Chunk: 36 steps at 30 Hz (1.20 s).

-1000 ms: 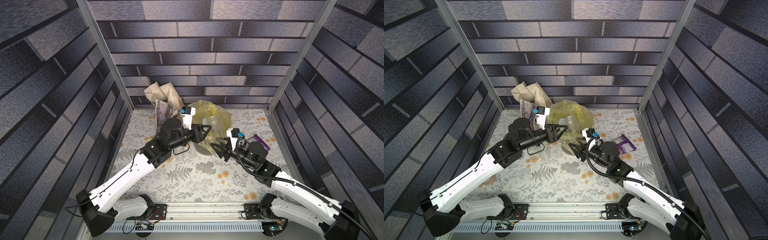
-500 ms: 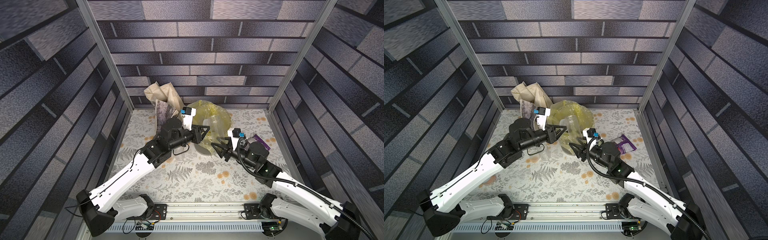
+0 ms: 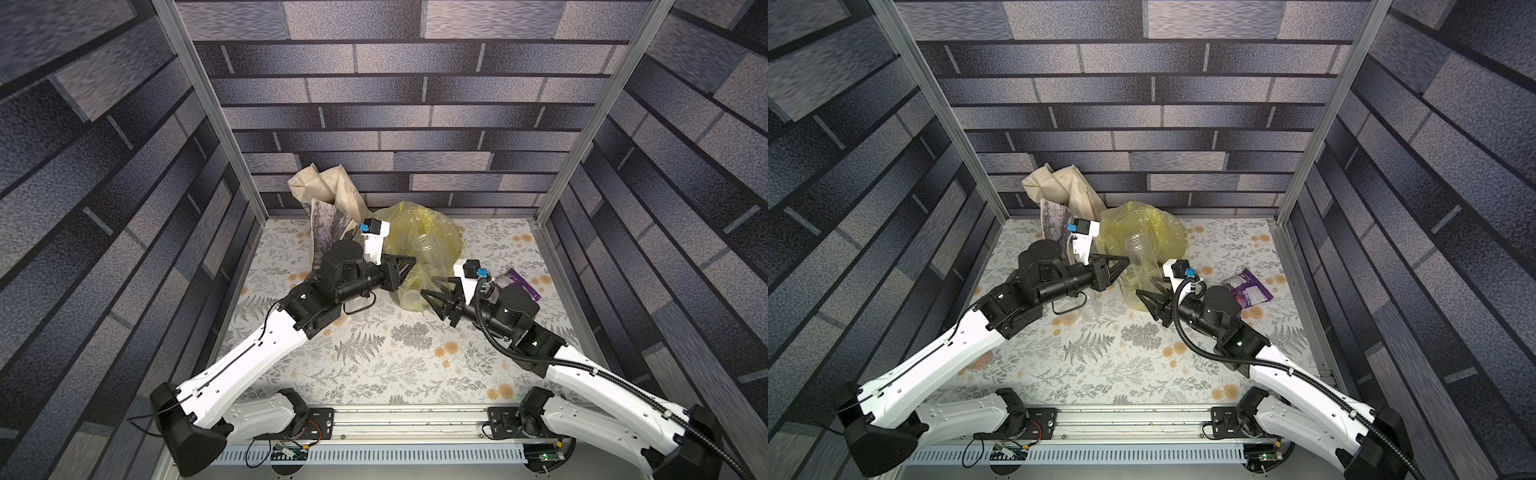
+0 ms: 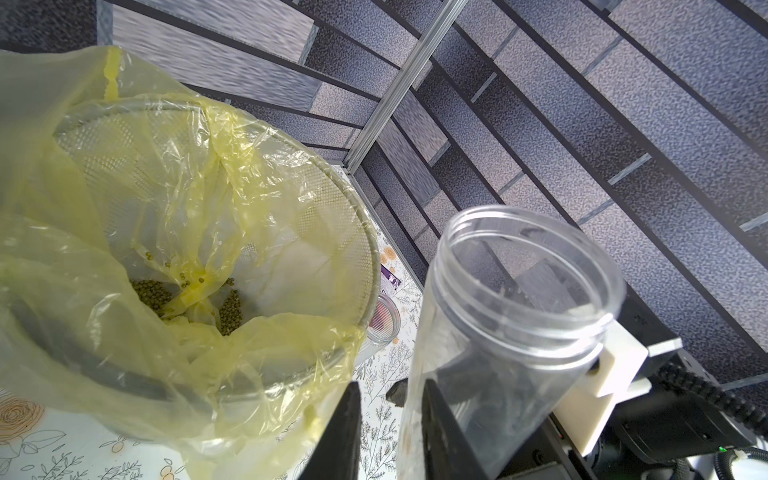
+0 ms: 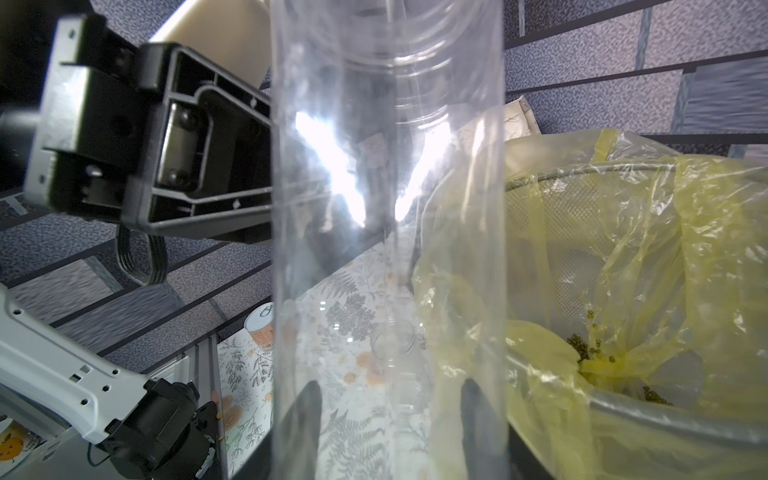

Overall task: Empty moldy mung beans from jars
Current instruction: Place the lid at the center of the board.

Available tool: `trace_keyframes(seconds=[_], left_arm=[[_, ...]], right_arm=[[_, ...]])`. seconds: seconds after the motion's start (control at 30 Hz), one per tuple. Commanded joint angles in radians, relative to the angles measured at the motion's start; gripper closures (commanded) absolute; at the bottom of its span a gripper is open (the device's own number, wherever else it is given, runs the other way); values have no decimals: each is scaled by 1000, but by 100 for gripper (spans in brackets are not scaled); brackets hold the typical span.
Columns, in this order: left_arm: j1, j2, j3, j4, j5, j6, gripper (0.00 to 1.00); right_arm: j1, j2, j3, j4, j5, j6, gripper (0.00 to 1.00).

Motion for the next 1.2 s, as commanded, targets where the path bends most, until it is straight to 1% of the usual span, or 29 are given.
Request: trace_keyframes(seconds=[0.0,0.1,0.27,0.3,0.33,0.47,0.53,0.6,0.67,0.73,0.83,0.93,1.07,1.17], left_arm=[[8,-19,-15,-23,15,22,68],[9,-45,-42,-29,-4,33,59],[9,-113,-103,-45,-41,74,40],[8,-133,-125,-41,-48,88,34],[4,-152,-153,-35,-53,108,31],[-18,-213,-255,5,-82,145,27],[-33,-223,-274,-3,-90,178,26],[-49,-225,-284,-16,-104,213,20],[-59,-217,-297,-7,-104,248,19],[-68,-193,-309,13,-109,273,18],[-69,-141,-310,23,-123,291,19],[-79,-91,-321,65,-112,320,19],[-114,-20,-333,88,-174,385,18],[-145,30,-371,157,-265,449,16]], right_arm=[[8,-18,36,-4,-12,-11,73],[8,-29,47,-38,0,-28,72],[8,-46,75,-146,51,-72,72],[8,-52,74,-166,61,-80,72],[9,-61,74,-189,72,-89,72],[7,-95,58,-277,138,-104,72],[7,-113,45,-314,155,-101,72],[7,-127,40,-344,169,-97,72],[7,-144,37,-370,184,-95,72],[7,-166,30,-384,192,-90,72],[7,-197,21,-388,207,-78,71],[7,-220,23,-396,209,-76,71],[7,-233,44,-425,215,-82,71],[7,-242,44,-425,220,-80,71]])
